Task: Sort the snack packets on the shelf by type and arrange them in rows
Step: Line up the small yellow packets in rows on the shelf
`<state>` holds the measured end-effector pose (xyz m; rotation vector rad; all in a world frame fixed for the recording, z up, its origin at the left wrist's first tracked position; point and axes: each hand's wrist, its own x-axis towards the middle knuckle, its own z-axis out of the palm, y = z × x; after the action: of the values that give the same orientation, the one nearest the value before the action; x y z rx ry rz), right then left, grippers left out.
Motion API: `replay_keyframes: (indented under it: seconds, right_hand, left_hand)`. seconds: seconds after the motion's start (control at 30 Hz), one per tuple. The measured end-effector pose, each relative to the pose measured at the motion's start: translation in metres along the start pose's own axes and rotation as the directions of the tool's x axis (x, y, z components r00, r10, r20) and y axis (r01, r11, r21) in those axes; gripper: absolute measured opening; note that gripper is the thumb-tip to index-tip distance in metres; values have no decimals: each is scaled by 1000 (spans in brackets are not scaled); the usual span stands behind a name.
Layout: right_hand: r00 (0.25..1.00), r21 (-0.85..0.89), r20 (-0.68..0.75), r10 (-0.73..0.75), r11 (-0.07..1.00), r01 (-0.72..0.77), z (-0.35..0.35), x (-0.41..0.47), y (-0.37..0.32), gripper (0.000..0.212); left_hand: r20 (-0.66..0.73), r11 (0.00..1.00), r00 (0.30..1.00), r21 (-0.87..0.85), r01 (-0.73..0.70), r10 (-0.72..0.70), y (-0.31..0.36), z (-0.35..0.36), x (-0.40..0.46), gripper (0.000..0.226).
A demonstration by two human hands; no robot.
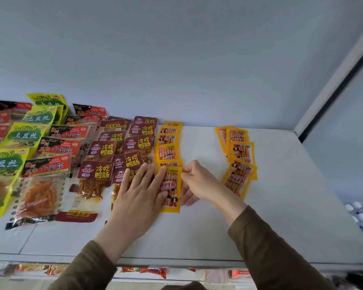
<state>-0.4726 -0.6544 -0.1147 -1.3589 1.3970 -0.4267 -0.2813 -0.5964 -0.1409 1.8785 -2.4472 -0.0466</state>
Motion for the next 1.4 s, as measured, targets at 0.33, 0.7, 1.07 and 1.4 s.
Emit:
replay_keyframes:
  seconds: [0.33,0.7,1.07,1.4]
  right_hand:
    - [897,78,-370,-243,954,291,-8,3,1,42]
    - [961,475,-248,-125,849,233,38,-15,-4,57]
    - [883,225,-445,-153,935,275,-8,72,-47,52]
    - [921,113,-345,-179,967,230,-8,105,-71,53]
  left_hand:
    - [-37,999,999,-44,18,-19,5,-8,11,80]
    - [-19,999,999,9,31,-31,4,-7,10,80]
    - [-41,1000,999,-7,22,-23,35,-21,36,71]
    - [62,999,998,15,-28,27,32,-13,35,66]
